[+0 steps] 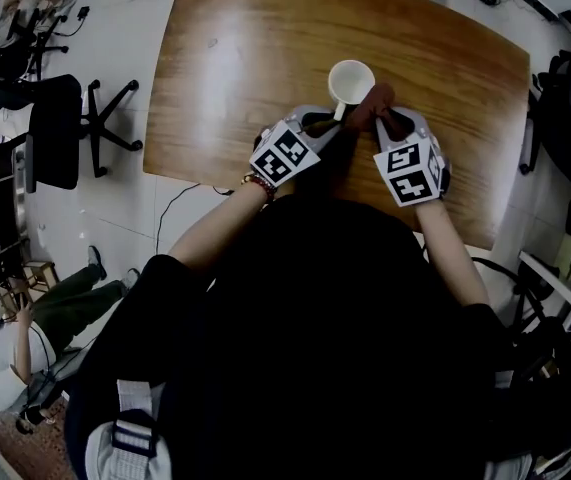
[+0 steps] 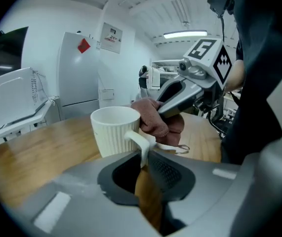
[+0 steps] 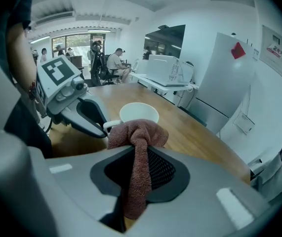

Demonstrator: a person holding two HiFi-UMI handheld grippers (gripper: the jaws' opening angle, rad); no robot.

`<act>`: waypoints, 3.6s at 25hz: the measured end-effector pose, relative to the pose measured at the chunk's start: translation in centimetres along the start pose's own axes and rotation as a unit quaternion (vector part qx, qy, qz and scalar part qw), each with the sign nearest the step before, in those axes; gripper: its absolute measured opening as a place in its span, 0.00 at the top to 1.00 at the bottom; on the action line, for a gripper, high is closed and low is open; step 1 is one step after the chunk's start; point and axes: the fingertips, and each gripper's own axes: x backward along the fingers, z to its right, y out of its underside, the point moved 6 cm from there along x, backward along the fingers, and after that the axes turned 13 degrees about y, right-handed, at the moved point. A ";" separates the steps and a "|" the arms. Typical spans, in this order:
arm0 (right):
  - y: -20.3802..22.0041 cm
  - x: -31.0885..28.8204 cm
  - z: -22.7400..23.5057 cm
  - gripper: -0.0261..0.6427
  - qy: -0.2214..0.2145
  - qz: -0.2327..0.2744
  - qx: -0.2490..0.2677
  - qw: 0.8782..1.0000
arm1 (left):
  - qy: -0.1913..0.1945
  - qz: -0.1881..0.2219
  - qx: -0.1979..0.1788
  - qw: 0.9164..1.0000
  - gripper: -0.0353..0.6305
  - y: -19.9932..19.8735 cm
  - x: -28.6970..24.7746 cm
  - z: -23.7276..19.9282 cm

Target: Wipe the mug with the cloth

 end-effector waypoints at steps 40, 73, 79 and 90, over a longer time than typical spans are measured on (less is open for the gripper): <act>-1.9 -6.9 0.2 0.86 -0.083 0.008 0.114 0.990 | -0.103 0.025 0.094 0.990 0.91 0.8 6.7 -12.5; -0.6 -7.3 -0.1 0.86 -0.144 0.028 0.275 0.950 | -0.013 0.023 0.014 1.000 0.92 -4.1 0.7 -15.8; 0.3 -7.2 0.0 0.86 -0.141 0.005 0.283 0.949 | 0.014 0.027 0.004 1.000 0.92 -4.1 0.0 -14.4; -3.0 -3.7 3.0 0.86 -0.137 0.073 0.334 0.930 | 0.083 0.023 -0.033 0.996 0.91 -4.2 -1.8 -11.7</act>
